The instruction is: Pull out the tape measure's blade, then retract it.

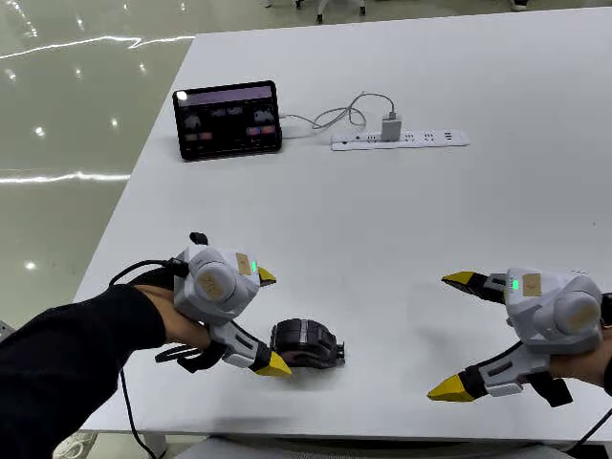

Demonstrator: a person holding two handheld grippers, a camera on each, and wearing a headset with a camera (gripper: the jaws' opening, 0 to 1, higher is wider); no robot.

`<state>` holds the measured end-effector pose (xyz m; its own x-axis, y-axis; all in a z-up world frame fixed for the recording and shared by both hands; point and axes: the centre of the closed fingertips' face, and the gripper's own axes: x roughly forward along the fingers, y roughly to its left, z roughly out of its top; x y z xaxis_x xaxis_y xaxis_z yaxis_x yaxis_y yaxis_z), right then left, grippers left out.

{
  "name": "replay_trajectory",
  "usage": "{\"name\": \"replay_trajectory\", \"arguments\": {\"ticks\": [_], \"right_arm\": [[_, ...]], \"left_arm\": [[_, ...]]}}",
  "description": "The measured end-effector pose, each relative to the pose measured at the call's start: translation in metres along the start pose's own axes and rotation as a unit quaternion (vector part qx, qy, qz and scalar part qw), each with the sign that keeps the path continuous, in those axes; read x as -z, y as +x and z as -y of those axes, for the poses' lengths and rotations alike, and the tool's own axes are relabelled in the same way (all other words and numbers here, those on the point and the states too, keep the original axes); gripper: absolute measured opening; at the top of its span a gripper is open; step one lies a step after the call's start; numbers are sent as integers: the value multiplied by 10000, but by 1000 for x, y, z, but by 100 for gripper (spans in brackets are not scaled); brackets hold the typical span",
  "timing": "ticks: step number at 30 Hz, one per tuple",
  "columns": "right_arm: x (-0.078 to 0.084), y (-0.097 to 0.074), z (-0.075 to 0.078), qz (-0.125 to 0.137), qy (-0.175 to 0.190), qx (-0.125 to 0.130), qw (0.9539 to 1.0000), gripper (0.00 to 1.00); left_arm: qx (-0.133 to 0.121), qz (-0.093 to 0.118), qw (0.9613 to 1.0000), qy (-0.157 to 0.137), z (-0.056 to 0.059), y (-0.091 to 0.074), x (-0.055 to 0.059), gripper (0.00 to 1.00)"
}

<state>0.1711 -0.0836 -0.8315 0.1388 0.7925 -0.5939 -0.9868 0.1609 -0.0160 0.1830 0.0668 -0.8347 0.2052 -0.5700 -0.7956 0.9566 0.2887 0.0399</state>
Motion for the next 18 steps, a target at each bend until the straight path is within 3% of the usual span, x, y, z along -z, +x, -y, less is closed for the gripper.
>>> {"name": "replay_trajectory", "arguments": {"ticks": [9, 14, 16, 18], "right_arm": [[-9, 32, -7, -104, -313, -324, 9989, 92], [-14, 49, -11, -128, -377, -438, 9982, 85], [-15, 55, -12, -141, -370, -465, 9981, 80], [-15, 63, -12, -160, -291, -502, 9982, 76]], "left_arm": [[305, -266, 9981, 454, 10, 20, -11, 66], [392, -579, 9950, 718, 12, 26, -6, 45], [383, -733, 9922, 936, 11, 29, -1, 42], [446, -830, 9913, 915, 14, 33, 2, 40]]}}
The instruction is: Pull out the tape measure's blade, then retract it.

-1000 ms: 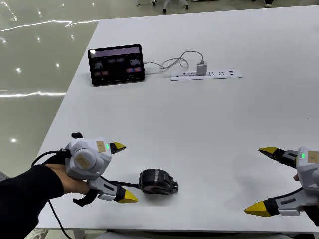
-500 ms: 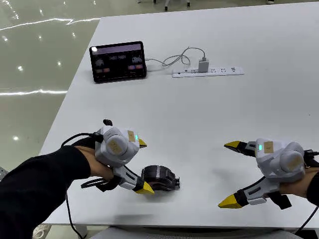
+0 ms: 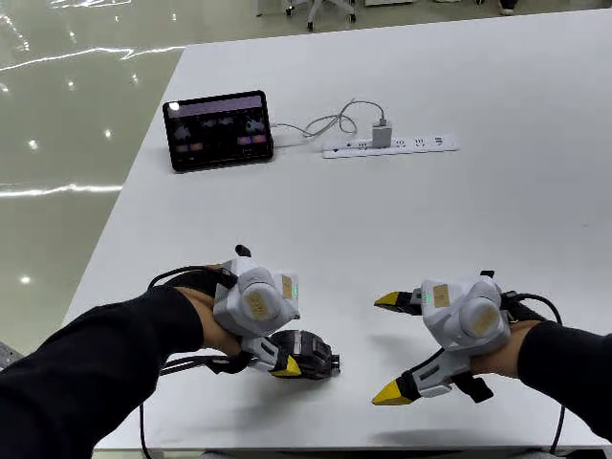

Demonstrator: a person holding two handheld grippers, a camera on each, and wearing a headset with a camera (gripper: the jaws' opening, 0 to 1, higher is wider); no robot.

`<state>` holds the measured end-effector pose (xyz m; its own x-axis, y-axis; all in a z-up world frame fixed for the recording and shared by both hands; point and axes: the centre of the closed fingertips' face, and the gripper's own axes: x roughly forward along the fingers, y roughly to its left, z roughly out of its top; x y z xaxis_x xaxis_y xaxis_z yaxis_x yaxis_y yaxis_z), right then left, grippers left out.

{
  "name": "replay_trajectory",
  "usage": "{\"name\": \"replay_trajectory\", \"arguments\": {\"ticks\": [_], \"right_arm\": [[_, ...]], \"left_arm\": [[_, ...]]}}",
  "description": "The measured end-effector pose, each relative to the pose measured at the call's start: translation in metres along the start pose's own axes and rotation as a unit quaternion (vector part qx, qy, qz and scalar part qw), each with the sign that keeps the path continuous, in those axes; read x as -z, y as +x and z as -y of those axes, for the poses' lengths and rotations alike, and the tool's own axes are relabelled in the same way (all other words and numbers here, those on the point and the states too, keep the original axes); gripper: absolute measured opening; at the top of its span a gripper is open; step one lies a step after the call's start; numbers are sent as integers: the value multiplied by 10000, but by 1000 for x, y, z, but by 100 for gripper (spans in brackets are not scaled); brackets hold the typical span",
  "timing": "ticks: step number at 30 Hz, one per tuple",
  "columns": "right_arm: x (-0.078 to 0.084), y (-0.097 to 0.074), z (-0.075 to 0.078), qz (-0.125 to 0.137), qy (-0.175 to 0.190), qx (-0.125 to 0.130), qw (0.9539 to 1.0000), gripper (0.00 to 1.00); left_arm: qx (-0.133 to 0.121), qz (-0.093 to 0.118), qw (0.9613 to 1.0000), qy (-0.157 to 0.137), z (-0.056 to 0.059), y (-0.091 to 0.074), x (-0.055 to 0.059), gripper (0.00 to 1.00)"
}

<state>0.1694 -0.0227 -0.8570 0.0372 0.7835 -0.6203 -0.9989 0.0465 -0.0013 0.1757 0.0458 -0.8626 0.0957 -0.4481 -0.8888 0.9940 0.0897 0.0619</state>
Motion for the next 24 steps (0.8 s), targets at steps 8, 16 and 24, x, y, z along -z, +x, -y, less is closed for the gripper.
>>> {"name": "replay_trajectory", "arguments": {"ticks": [8, 16, 24], "right_arm": [[-8, 25, -2, -44, -161, -99, 9998, 58], [-4, 46, -8, -210, -231, -344, 9989, 32], [6, 57, -8, -461, -519, -347, 9970, 17]], "left_arm": [[101, -199, 9998, -15, 7, 4, 3, 31], [119, -295, 9995, -32, 7, 5, 4, 31], [190, -371, 9991, -32, 7, 6, 5, 31]]}}
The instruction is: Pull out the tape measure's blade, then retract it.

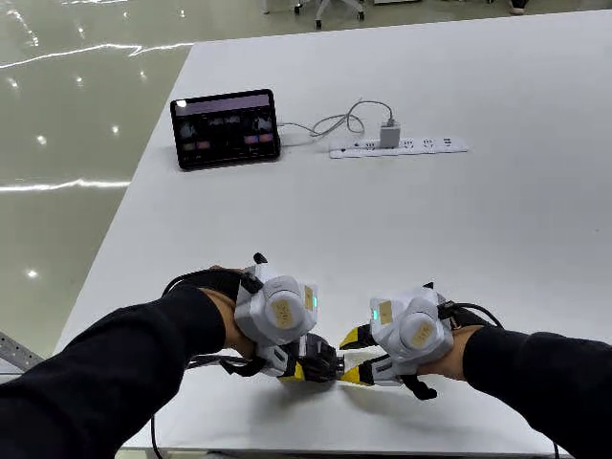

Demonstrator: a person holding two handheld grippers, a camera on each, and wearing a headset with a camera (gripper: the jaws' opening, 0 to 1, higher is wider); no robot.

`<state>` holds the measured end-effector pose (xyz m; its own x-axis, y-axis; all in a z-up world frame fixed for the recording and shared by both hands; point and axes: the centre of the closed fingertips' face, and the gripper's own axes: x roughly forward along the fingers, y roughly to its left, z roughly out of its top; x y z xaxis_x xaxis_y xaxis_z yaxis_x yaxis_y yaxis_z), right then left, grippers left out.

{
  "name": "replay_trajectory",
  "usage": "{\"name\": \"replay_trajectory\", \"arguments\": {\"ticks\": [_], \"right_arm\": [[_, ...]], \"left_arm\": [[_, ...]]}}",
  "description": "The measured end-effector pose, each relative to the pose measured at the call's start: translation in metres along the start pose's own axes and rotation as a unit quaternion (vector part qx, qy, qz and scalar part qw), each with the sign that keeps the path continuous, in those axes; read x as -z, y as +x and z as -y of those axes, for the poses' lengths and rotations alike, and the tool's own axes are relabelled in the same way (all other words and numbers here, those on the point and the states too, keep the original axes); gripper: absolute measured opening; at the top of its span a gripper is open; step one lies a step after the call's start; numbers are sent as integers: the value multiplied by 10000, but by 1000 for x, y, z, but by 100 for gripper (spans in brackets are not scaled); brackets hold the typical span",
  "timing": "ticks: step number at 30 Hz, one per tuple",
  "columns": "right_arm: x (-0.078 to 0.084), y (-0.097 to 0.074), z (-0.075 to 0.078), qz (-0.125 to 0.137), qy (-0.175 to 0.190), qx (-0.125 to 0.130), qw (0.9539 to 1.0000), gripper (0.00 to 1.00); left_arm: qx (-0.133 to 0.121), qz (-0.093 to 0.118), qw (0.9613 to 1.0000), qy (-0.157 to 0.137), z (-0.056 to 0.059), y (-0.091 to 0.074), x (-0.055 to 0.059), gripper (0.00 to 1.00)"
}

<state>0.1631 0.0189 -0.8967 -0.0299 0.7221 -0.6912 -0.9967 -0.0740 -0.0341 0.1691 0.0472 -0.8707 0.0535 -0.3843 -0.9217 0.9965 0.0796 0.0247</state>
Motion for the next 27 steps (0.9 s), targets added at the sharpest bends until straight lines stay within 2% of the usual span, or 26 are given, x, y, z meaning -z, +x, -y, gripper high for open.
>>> {"name": "replay_trajectory", "arguments": {"ticks": [2, 7, 9, 12, 22, 27], "right_arm": [[2, 3, 1, -57, -24, 16, 10000, 12], [2, 3, 0, -80, -131, -18, 9999, 10], [2, 2, 1, -113, -223, 60, 9997, 9], [3, 2, 2, -128, -124, 68, 9998, 8], [13, -8, 2, -168, -4, -14, 9999, 8], [11, -6, 1, -146, 54, -58, 9999, 11]], "left_arm": [[10, -13, 10000, -1, 0, 0, 0, 31], [27, -58, 10000, -31, 0, 1, 1, 31], [23, -33, 10000, -91, 0, 0, 1, 31], [33, 34, 9999, -139, -1, 0, 1, 31], [4, 55, 9999, -116, 0, 0, 0, 31], [23, 23, 10000, -72, 0, 1, 1, 31]]}}
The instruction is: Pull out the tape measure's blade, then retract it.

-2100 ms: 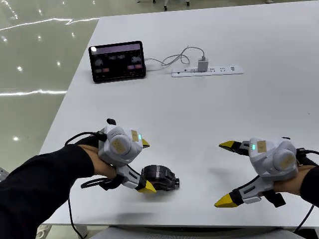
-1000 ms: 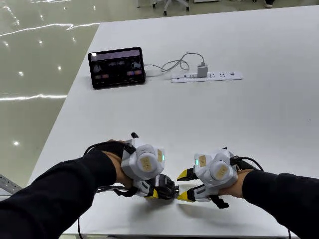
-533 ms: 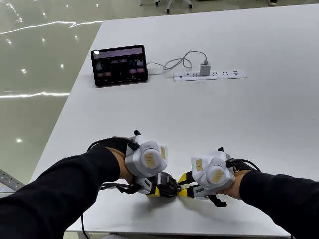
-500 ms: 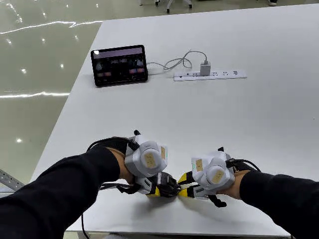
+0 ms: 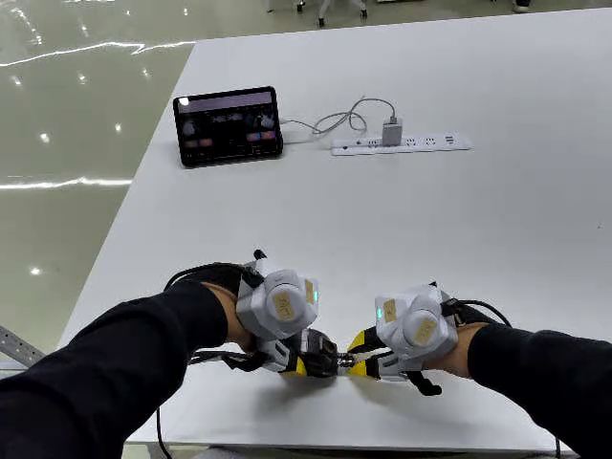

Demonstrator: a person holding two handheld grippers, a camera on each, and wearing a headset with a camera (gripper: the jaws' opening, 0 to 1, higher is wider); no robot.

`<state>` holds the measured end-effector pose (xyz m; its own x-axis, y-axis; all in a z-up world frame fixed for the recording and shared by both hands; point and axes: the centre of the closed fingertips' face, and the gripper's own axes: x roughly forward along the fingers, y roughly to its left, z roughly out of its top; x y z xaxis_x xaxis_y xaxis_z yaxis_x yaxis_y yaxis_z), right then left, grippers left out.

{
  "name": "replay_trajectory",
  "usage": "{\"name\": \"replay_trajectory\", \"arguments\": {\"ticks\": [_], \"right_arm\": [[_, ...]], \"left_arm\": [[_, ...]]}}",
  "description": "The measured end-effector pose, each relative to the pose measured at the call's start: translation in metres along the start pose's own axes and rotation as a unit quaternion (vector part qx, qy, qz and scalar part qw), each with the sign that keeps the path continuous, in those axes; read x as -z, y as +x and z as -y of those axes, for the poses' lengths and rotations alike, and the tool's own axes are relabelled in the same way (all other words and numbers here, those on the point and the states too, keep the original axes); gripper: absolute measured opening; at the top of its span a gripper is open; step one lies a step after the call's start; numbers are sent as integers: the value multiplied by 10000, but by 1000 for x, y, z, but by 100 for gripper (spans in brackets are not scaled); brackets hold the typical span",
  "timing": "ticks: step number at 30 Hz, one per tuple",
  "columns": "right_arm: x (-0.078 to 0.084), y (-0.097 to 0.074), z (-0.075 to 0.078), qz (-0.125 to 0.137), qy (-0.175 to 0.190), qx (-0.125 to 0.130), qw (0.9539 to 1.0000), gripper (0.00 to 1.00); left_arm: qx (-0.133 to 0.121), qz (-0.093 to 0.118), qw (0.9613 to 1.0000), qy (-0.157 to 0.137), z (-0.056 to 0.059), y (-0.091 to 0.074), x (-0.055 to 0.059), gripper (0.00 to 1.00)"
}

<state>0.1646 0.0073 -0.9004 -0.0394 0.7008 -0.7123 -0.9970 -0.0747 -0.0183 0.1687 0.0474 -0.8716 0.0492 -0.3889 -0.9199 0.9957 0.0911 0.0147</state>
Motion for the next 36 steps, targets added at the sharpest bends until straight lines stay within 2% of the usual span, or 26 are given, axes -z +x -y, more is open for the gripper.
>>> {"name": "replay_trajectory", "arguments": {"ticks": [2, 4, 6, 7, 8, 10, 12, 15, 18, 25, 28, 36], "right_arm": [[0, 0, 0, -10, 35, -16, 10000, 11], [2, 2, 0, -78, 301, -75, 9995, 12], [1, 6, 0, -93, 264, -63, 9996, 12], [0, 9, 1, -119, -63, 1, 9999, 13], [-7, 13, -1, 28, -80, -13, 10000, 12], [-6, 12, 1, -69, 141, 36, 9999, 12], [-5, 10, 2, -23, 332, 14, 9994, 11], [-3, 8, 0, -19, 265, 23, 9996, 10], [-4, 7, 1, 85, 519, 106, 9986, 10], [2, 2, -1, 207, 407, 215, 9987, 11], [1, 2, -1, 294, 511, 245, 9980, 11], [1, 2, -1, 253, 443, 200, 9985, 11]], "left_arm": [[-8, -16, 10000, 10, 0, 0, 0, 31], [-17, -31, 10000, 13, 0, 0, 0, 31], [-18, -27, 10000, 20, 0, 0, 0, 31], [-17, -23, 10000, 13, 0, 0, 0, 31], [-17, -24, 10000, 13, 0, 0, 0, 31], [-25, -23, 10000, 7, 0, 0, 0, 31], [-37, -32, 10000, 20, 0, 0, 0, 31], [-41, -69, 10000, 56, 0, 0, 1, 31], [-37, -63, 10000, 49, 0, 0, 1, 31], [-52, -10, 10000, 7, 0, 0, 0, 31], [-56, -27, 10000, 29, 0, 0, 0, 31], [-65, -24, 10000, 6, 1, 0, 0, 31]]}}
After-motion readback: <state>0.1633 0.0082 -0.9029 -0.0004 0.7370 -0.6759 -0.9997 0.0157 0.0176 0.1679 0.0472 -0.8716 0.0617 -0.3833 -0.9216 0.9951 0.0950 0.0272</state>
